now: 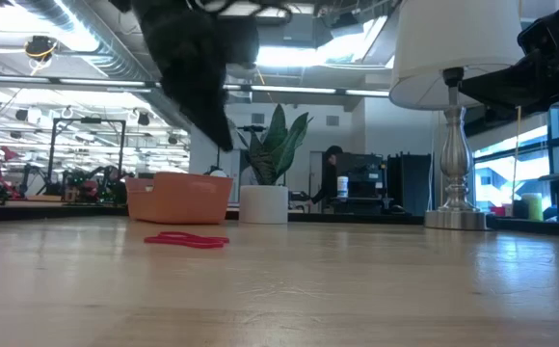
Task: Pick and place rubber bands into bin
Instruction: Put the red rubber band into the orange bin
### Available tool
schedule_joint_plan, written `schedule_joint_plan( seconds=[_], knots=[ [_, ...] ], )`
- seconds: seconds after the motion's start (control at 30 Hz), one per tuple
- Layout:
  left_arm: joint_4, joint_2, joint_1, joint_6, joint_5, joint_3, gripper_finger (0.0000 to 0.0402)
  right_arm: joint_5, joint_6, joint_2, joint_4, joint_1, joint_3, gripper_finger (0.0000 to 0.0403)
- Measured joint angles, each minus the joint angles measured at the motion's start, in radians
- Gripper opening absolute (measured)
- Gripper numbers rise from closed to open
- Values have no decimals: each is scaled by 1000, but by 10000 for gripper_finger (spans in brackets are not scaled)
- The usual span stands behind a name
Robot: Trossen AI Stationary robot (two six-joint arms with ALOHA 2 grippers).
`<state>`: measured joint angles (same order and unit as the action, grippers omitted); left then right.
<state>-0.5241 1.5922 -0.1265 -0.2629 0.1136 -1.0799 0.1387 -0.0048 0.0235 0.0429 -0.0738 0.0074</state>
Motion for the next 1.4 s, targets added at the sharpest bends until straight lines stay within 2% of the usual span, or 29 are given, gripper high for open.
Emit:
schedule_joint_plan(
  seconds=[0.23,0.4,0.5,0.6,0.67,0.73,0.8,1.03,1.13,1.2,1.3,1.4],
  knots=[
    [-4,129,-27,108,-82,0,121,0,0,0,0,0,0,20],
    [-2,234,-50,128,-81,0,121,0,0,0,0,0,0,23],
    [-19,275,-60,115,-73,-6,99,0,0,0,0,0,0,23],
    [-39,282,-65,96,-66,-7,37,0,0,0,0,0,0,23],
    [-46,253,-66,95,-73,-3,12,0,0,0,0,0,0,23],
    [-104,196,-67,98,-92,10,4,0,0,0,0,0,0,23],
    [-94,106,-58,102,-76,1,3,0,0,1,0,0,0,23],
    [-221,-230,63,104,117,0,3,0,0,1,0,0,0,23],
    [-265,-331,170,183,218,0,2,1,0,1,0,0,1,23],
    [-261,-381,256,276,235,1,3,0,0,1,0,0,1,23],
    [-250,-408,416,404,222,0,2,0,0,1,0,0,1,23],
    [-243,-392,586,498,154,9,2,0,0,1,0,0,1,23]
  ],
)
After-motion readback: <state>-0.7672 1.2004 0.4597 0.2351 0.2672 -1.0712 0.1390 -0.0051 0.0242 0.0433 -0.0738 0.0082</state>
